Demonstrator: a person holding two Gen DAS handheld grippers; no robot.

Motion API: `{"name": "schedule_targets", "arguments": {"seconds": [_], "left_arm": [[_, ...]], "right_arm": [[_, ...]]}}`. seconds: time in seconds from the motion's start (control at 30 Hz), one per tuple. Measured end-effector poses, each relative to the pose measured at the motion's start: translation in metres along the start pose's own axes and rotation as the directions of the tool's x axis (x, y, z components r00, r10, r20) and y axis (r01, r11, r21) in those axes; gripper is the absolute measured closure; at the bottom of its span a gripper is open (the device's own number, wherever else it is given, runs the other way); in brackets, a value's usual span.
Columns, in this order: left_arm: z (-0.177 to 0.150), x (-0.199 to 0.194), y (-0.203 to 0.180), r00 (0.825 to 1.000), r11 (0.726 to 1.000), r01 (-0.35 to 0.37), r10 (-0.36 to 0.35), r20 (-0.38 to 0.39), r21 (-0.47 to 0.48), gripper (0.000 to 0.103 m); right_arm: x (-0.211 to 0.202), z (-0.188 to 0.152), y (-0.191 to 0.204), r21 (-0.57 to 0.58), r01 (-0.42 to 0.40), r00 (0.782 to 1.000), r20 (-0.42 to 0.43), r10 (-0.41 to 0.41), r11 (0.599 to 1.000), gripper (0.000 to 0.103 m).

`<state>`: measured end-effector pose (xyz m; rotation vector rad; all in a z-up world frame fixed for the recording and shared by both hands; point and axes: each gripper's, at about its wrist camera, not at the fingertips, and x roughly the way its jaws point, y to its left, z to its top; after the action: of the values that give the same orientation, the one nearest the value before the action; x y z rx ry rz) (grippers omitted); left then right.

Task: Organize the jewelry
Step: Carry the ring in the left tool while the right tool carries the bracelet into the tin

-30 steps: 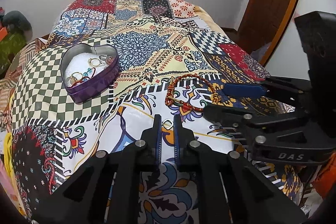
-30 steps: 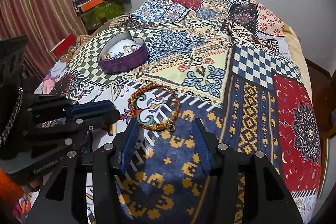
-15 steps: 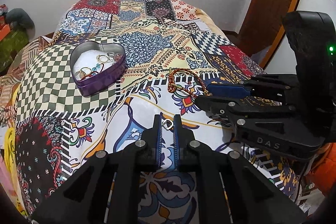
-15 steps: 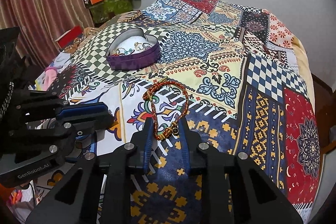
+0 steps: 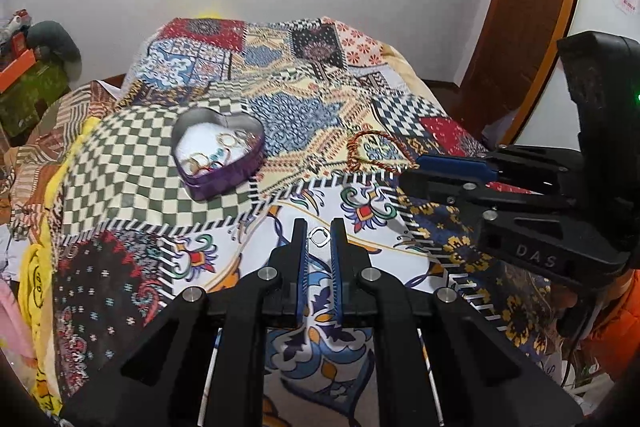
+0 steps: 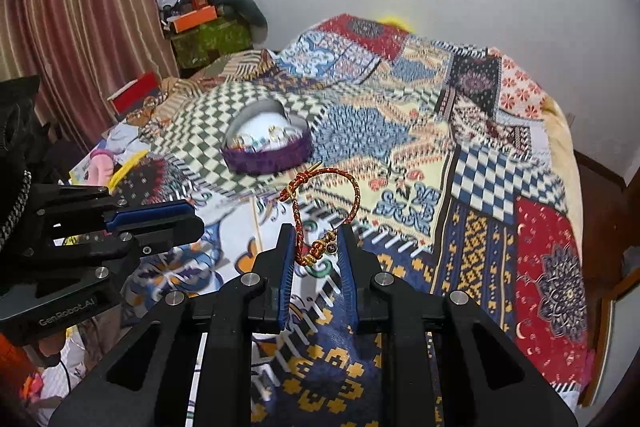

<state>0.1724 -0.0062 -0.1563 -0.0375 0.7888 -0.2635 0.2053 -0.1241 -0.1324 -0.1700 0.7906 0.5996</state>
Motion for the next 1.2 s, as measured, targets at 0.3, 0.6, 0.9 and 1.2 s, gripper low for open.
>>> {"name": "schedule_targets", "arguments": {"seconds": [0.3,0.6,0.9,1.2], "left_arm": [[0.012,-0.024,0.016,0.997,0.999,-0.037,0.038,0.063,-0.018,0.094],[0.028,-0.035,0.039,0.990,0.996,-0.081,0.085,0.112,-0.040,0.094],[0.048,-0.020,0.067,0.985,0.991,-0.108,0.117,0.126,-0.077,0.094],[0.061,0.020,0.092,0.992,0.986,-0.094,0.105,0.074,-0.136,0.094]], "right_arm": [[-0.019,0.024,0.015,-0.013,0.015,0.996,0.084,-0.014,1.000,0.084],[-0.017,0.048,0.026,-0.026,-0.004,0.990,0.143,0.008,1.000,0.084],[0.009,0.067,0.030,-0.026,-0.037,0.990,0.134,0.040,0.999,0.084],[0.043,0.082,0.032,-0.036,-0.052,0.995,0.088,0.055,0.998,0.084]]}}
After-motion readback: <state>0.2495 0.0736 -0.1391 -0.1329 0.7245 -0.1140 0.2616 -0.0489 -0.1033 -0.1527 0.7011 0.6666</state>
